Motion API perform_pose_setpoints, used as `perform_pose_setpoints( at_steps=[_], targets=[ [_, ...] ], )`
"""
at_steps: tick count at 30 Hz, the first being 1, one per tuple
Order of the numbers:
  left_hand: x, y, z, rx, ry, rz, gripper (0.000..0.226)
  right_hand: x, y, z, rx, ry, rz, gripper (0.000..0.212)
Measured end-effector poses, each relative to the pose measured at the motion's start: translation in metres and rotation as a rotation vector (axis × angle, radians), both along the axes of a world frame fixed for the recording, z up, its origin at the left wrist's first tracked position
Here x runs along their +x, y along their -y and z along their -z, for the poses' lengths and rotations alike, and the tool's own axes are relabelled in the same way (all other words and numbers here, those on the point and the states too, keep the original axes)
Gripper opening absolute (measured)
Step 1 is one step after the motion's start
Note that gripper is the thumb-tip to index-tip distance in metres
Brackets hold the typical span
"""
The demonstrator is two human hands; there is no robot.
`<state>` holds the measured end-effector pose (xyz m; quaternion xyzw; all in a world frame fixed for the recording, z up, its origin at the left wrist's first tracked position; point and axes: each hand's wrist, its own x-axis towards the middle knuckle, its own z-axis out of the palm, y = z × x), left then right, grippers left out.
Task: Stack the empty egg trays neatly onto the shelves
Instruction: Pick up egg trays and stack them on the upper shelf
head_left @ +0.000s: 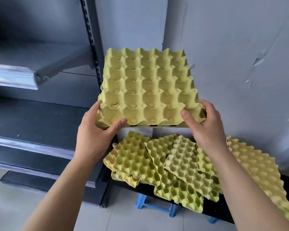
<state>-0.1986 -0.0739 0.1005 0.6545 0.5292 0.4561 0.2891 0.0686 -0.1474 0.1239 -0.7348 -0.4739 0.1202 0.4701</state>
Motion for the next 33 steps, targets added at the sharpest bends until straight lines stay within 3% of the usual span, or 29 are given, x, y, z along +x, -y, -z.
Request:
perform_pose_setpoints(
  at_steps=[8, 12, 21, 30, 33],
  targets=[
    [-0.126, -0.002, -0.066, 0.148, 0.074, -0.189, 0.102, -0.116, -0.050, -0.071, 0.176, 0.018, -0.184, 0.066],
    [-0.201, -0.014, -0.087, 0.180, 0.074, -0.236, 0.101, -0.190, -0.082, -0.094, 0.230, 0.048, -0.256, 0.078],
    [-0.374, -0.059, -0.132, 0.217, 0.042, -0.315, 0.105, -0.362, -0.149, -0.129, 0.276, 0.012, -0.329, 0.063],
    [-0.496, -0.131, -0.176, 0.295, 0.061, -0.397, 0.096, -0.488, -0.241, -0.163, 0.264, 0.024, -0.443, 0.096],
    [-0.531, -0.162, -0.192, 0.335, 0.064, -0.417, 0.093, -0.523, -0.276, -0.178, 0.271, 0.033, -0.471, 0.094]
  ],
)
